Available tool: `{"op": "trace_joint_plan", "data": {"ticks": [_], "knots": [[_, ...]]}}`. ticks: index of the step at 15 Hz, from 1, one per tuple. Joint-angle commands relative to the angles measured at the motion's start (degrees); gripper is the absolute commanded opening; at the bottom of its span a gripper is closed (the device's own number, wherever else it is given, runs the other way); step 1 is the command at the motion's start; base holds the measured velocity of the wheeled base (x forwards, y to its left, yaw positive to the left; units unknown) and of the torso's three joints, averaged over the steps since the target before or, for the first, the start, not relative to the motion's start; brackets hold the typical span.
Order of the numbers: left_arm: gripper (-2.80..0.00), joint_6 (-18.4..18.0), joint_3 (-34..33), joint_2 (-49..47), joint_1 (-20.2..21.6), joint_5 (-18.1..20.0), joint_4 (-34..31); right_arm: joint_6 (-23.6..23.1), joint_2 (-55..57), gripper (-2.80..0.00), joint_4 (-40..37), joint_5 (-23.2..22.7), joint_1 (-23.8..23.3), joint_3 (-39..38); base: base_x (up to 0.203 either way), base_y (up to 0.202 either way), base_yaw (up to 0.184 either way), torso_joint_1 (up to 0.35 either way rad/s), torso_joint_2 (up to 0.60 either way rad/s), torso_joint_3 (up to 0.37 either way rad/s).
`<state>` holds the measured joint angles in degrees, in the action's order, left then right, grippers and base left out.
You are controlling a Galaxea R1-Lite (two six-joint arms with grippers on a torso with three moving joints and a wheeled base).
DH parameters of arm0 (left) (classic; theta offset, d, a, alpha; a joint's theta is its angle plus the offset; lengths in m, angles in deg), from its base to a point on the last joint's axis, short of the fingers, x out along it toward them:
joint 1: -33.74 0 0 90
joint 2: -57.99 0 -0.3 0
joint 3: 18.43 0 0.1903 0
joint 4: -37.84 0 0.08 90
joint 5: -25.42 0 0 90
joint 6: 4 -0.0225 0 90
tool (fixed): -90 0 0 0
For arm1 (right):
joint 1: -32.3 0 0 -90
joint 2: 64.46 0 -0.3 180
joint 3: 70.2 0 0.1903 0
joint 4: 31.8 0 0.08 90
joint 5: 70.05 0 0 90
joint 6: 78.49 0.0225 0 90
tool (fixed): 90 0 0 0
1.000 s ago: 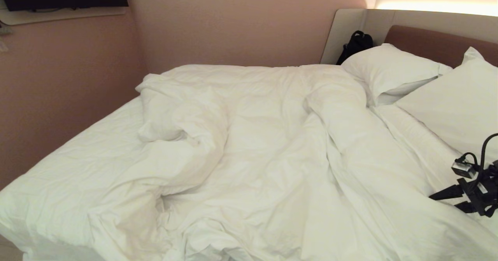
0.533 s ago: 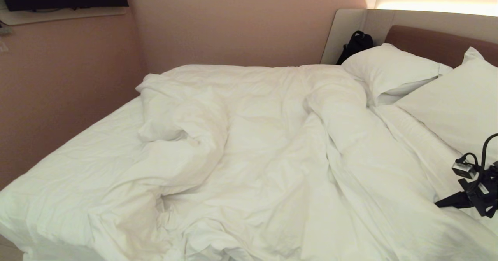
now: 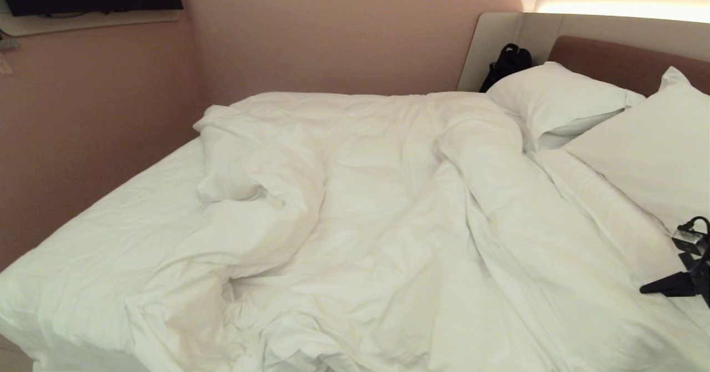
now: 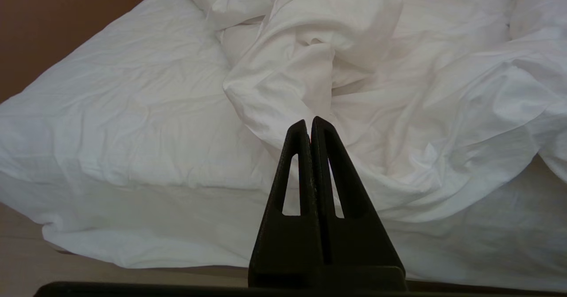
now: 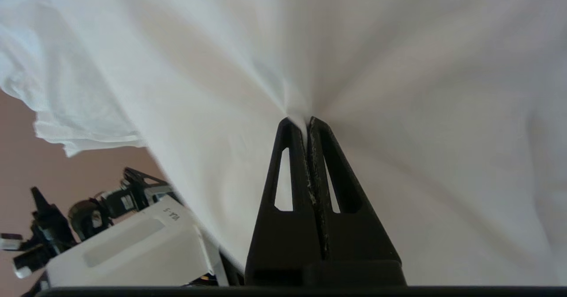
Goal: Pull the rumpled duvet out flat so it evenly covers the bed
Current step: Flatten the corners of the folded blanket
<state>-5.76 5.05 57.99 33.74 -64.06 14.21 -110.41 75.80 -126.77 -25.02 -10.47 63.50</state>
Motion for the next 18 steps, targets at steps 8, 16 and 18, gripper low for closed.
{"op": "trace_joint_plan", "data": {"ticks": [8,16,18], "knots": [[-2.8,-0.01,0.04,0.0,0.0,0.0,0.0,-0.31,-5.29,-2.8,-6.11,-4.55,-6.87,-0.14,0.0,0.0,0.0,0.0,0.0,0.0],[-2.8,-0.01,-0.02,0.0,0.0,0.0,0.0,-2.67,0.19,0.0,-0.23,2.1,-6.59,-0.12,0.0,0.0,0.0,0.0,0.0,0.0],[-2.8,-0.01,-0.02,0.0,0.0,0.0,0.0,-4.29,0.07,0.0,0.6,2.31,-8.03,0.05,0.0,0.0,0.0,0.0,0.0,0.0]]}}
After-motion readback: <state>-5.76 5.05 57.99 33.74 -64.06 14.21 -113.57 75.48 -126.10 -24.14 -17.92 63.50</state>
